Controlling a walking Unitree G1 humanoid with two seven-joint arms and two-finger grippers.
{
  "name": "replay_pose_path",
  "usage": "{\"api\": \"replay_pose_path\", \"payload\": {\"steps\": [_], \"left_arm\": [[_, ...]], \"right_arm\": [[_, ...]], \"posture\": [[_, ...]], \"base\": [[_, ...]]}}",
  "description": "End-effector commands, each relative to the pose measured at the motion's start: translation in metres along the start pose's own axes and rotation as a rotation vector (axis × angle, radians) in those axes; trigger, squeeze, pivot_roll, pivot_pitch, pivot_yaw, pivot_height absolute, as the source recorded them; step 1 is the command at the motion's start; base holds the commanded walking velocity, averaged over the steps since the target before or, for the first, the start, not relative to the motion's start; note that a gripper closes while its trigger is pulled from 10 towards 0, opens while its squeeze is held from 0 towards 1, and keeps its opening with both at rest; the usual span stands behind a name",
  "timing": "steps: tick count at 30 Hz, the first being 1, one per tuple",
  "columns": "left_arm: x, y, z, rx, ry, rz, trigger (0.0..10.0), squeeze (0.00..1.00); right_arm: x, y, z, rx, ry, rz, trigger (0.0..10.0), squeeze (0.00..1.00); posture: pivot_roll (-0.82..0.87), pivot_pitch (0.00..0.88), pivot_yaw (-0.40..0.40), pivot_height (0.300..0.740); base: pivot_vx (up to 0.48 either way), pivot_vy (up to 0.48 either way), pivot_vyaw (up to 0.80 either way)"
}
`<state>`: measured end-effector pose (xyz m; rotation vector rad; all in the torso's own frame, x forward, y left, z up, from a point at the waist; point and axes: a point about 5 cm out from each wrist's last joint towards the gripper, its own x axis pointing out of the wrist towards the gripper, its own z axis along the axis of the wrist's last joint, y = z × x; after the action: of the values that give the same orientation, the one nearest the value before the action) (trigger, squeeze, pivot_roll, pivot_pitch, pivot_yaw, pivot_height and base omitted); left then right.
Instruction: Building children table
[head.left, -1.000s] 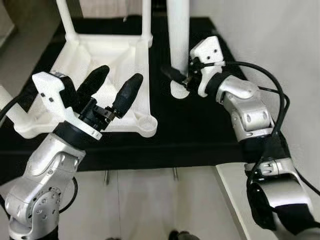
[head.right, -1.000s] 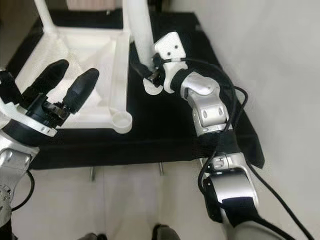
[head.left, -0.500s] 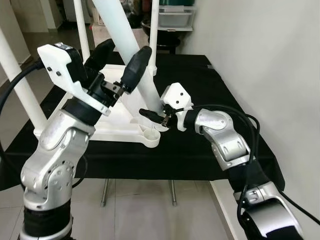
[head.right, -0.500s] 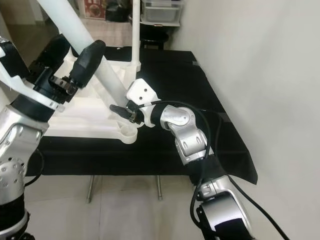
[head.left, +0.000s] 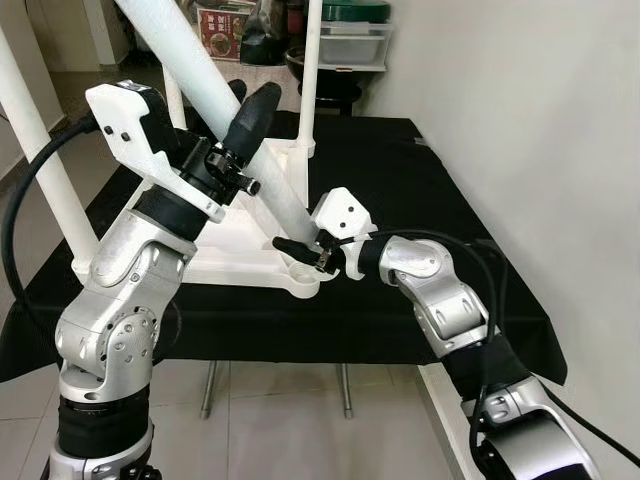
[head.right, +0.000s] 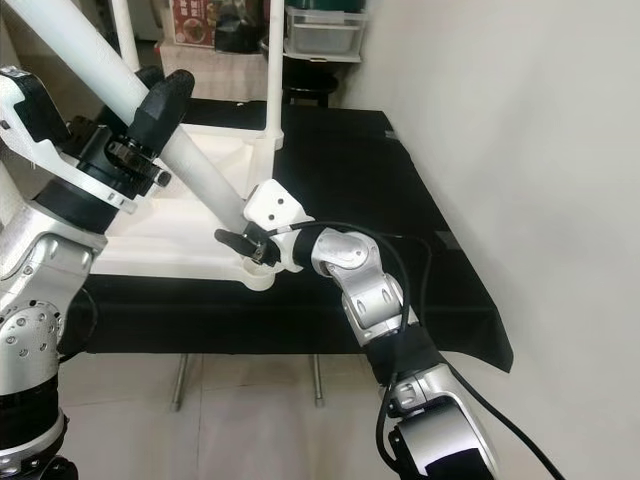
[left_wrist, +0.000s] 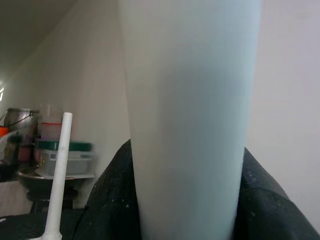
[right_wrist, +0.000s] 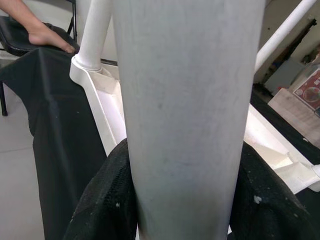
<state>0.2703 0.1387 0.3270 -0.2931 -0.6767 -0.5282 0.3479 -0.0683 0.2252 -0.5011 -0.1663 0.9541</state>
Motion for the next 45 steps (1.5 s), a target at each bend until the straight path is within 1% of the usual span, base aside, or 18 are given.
{"api": "replay_pose_path", "payload": {"steps": [1,3,4,9,10,11,16,17,19,20,21,33,40,41,42,43,44,45], "left_arm": [[-0.002,0.001,-0.004,0.002,0.036,-0.008,0.0,0.00],[-0.003,-0.001,-0.006,-0.005,0.051,-0.036,0.0,0.00],[-0.003,-0.004,-0.007,-0.015,0.069,-0.074,0.0,0.00],[-0.007,-0.023,-0.008,-0.050,0.137,-0.299,0.0,0.00],[-0.007,-0.023,-0.008,-0.050,0.137,-0.299,0.0,0.00],[-0.011,-0.034,-0.005,-0.087,0.174,-0.476,0.0,0.00],[-0.012,-0.037,-0.005,-0.095,0.187,-0.529,0.0,0.00],[-0.008,-0.040,-0.002,-0.063,0.209,-0.628,0.0,0.00],[-0.006,-0.041,0.000,-0.050,0.211,-0.652,0.0,0.00],[-0.003,-0.042,0.004,-0.044,0.200,-0.673,0.0,0.00],[0.001,-0.043,0.008,-0.038,0.187,-0.689,0.0,0.00],[0.009,-0.047,0.017,-0.040,0.135,-0.725,0.0,0.00],[0.010,-0.046,0.017,-0.047,0.130,-0.721,0.0,0.00],[0.010,-0.045,0.017,-0.048,0.130,-0.719,0.0,0.00],[0.010,-0.045,0.017,-0.050,0.127,-0.715,0.0,0.00],[0.010,-0.045,0.017,-0.050,0.127,-0.715,0.0,0.00],[0.010,-0.045,0.018,-0.052,0.124,-0.709,0.0,0.00],[0.011,-0.044,0.018,-0.054,0.117,-0.700,0.0,0.00]], "right_arm": [[0.001,-0.002,0.002,-0.013,-0.005,-0.017,10.0,0.00],[0.003,0.000,0.002,0.010,-0.010,-0.002,10.0,0.00],[0.005,0.004,0.002,0.035,-0.018,0.033,10.0,1.00],[0.010,0.015,0.010,0.089,-0.049,0.161,10.0,1.00],[0.010,0.015,0.010,0.089,-0.049,0.161,10.0,1.00],[0.016,0.021,0.015,0.092,-0.045,0.247,10.0,0.23],[0.019,0.024,0.016,0.093,-0.037,0.275,10.0,0.23],[0.024,0.042,0.011,0.155,0.024,0.406,10.0,0.00],[0.024,0.049,0.009,0.177,0.044,0.450,10.0,0.00],[0.026,0.053,0.008,0.202,0.046,0.466,8.5,0.00],[0.028,0.054,0.009,0.229,0.038,0.460,0.0,0.00],[0.035,0.047,0.017,0.397,-0.026,0.363,0.0,0.00],[0.036,0.043,0.024,0.425,-0.100,0.334,0.0,0.00],[0.036,0.043,0.030,0.426,-0.155,0.334,3.5,0.00],[0.035,0.044,0.037,0.438,-0.210,0.365,10.0,0.74],[0.035,0.044,0.037,0.438,-0.210,0.365,10.0,0.74],[0.033,0.049,0.042,0.415,-0.257,0.399,10.0,1.00],[0.032,0.053,0.047,0.403,-0.291,0.424,10.0,1.00]], "posture": [[-0.05,0.000,-0.064,0.740],[-0.05,0.000,-0.064,0.740],[-0.05,0.000,-0.062,0.740],[-0.04,0.000,-0.058,0.740],[-0.04,0.000,-0.058,0.740],[-0.04,0.000,-0.059,0.740],[-0.04,0.000,-0.062,0.740],[-0.03,0.000,-0.065,0.740],[-0.03,0.000,-0.065,0.740],[-0.03,0.000,-0.066,0.740],[-0.03,0.000,-0.066,0.740],[-0.04,0.000,-0.061,0.740],[-0.04,0.000,-0.059,0.740],[-0.04,0.000,-0.055,0.740],[-0.04,0.000,-0.054,0.740],[-0.04,0.000,-0.054,0.740],[-0.04,0.000,-0.053,0.740],[-0.03,0.000,-0.051,0.740]], "base": [[0.000,0.000,0.00],[0.000,0.000,0.00],[0.000,0.000,0.00],[0.000,0.000,0.00],[0.000,0.000,0.00],[0.000,0.000,0.00],[0.000,0.000,0.00],[0.000,0.000,0.00],[0.000,0.000,0.00],[0.000,0.000,0.00],[0.000,0.000,0.00],[0.000,0.000,0.00],[0.000,0.000,0.00],[0.000,0.000,0.00],[0.000,0.000,0.00],[0.000,0.000,0.00],[0.000,0.000,0.00],[0.000,0.000,0.00]]}}
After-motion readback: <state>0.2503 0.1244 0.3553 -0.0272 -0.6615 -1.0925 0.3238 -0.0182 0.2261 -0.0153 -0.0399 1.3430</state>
